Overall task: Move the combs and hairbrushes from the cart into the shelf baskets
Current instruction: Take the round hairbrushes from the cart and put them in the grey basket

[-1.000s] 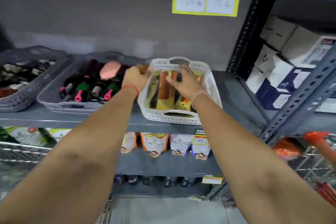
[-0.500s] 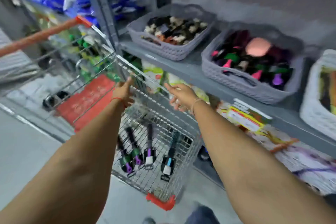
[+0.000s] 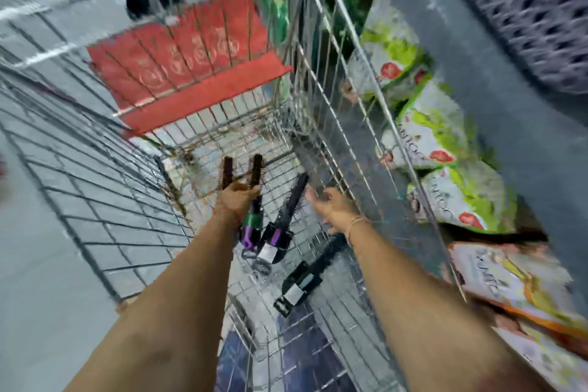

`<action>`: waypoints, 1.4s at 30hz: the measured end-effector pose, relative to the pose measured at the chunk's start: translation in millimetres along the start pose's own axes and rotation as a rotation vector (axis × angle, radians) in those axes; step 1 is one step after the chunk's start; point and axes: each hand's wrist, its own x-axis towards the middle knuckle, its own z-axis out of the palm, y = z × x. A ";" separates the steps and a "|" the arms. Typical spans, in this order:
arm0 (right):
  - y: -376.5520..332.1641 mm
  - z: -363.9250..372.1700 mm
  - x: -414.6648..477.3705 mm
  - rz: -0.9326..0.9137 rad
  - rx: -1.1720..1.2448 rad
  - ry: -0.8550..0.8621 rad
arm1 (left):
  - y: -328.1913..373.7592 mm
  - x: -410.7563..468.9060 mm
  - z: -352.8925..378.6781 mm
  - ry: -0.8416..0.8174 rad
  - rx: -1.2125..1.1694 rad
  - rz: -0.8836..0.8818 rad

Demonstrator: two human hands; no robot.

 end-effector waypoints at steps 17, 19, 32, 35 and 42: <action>36.5 69.9 32.0 0.018 -0.250 0.600 | -52.9 27.8 49.5 0.192 0.513 -0.013; 40.0 55.5 33.3 -0.107 -0.528 0.636 | -52.1 25.6 48.9 0.151 0.425 0.012; 39.0 42.1 50.2 0.072 0.013 0.161 | -50.7 34.6 52.2 0.097 0.085 -0.181; 39.0 33.3 44.7 0.085 0.342 0.138 | -45.6 32.2 46.1 -0.039 -0.342 -0.290; 33.5 24.4 0.3 -0.037 0.742 0.136 | -22.5 3.3 24.2 -0.312 -0.528 -0.105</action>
